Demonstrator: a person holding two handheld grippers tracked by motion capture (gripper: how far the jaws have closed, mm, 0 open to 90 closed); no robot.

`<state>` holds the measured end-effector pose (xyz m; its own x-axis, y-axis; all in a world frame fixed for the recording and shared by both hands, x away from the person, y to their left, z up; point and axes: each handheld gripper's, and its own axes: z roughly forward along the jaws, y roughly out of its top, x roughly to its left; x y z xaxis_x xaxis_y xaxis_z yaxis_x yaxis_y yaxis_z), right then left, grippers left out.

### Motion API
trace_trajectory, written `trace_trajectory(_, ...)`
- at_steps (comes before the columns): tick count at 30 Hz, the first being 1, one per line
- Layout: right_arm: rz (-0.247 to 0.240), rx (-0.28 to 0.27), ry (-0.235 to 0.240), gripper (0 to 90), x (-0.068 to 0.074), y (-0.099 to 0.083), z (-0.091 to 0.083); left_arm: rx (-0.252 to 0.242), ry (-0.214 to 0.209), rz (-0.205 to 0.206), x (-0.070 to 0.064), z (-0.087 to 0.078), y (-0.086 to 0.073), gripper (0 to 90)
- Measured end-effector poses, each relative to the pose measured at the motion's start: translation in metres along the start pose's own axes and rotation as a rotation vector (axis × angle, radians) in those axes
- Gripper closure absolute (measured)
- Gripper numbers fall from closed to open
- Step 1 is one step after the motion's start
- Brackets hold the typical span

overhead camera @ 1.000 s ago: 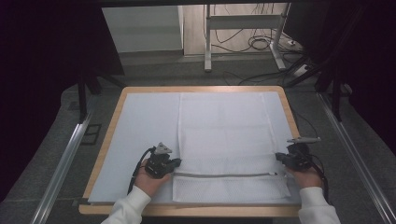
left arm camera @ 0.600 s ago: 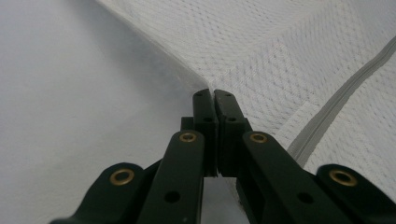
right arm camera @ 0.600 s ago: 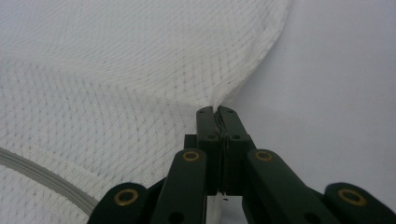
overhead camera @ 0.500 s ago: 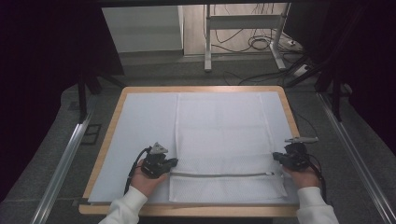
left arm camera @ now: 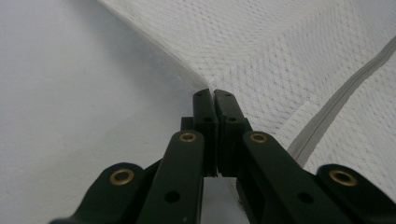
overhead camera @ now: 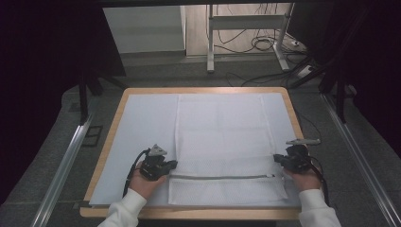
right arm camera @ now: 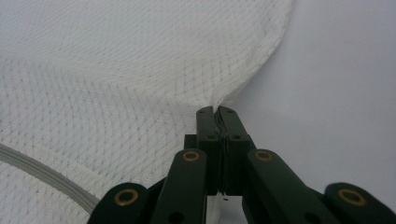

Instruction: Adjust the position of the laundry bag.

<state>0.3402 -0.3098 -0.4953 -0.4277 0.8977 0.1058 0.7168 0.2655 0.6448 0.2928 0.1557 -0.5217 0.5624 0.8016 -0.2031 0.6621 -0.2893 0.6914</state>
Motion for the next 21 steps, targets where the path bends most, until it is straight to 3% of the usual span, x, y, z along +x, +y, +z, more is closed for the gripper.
trace_trajectory(21,-0.031,-0.015,0.030,87.6,0.021,0.007,0.011,-0.005,0.025,-0.036,0.020,-0.014,-0.009,89.1)
